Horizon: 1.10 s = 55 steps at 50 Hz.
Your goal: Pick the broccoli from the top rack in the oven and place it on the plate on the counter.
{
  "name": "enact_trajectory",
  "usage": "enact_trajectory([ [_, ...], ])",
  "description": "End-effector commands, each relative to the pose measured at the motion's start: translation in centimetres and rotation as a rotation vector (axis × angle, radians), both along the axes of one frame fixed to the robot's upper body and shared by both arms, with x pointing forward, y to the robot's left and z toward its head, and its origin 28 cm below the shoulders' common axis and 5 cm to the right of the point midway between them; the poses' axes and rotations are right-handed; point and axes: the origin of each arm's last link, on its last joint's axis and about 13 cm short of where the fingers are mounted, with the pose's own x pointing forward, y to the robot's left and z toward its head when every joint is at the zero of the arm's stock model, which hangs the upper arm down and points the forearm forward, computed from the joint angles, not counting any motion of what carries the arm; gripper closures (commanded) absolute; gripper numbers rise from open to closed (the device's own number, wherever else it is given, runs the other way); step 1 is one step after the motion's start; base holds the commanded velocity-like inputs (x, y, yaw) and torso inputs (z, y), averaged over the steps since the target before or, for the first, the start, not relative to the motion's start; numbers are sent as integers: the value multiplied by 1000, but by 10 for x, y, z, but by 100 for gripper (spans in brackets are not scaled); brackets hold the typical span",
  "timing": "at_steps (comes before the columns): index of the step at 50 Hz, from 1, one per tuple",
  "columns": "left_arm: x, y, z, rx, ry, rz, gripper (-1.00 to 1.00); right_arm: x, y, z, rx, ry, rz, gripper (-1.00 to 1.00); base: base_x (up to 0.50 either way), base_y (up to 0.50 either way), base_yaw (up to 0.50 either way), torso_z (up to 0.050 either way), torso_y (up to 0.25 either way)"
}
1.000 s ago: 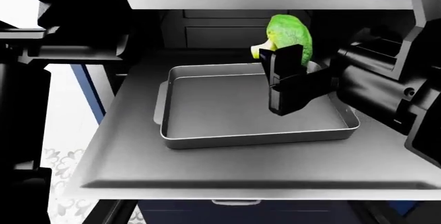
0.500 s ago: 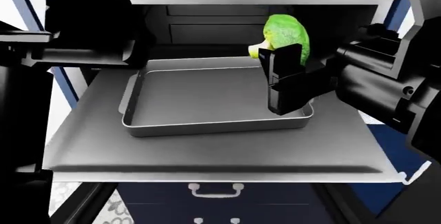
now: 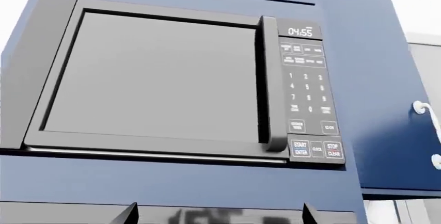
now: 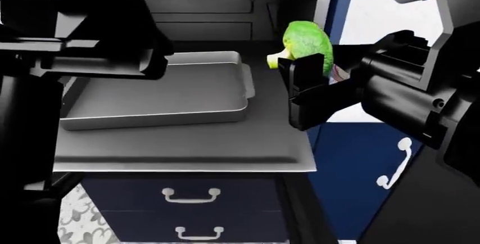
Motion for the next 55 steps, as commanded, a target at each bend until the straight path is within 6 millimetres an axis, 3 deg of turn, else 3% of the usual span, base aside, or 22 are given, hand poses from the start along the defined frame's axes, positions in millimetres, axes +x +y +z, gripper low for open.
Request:
enact_trajectory([
  [1,-1,-1,-1,1,0,-3,-100,0,0,-1,-8,-18,3,100,-84,-500,0,0,0],
  [55,0,-1,-1,0,-1,-7,-100,2,1,-4,-10,-17,17,100,-2,-500,0,0,0],
])
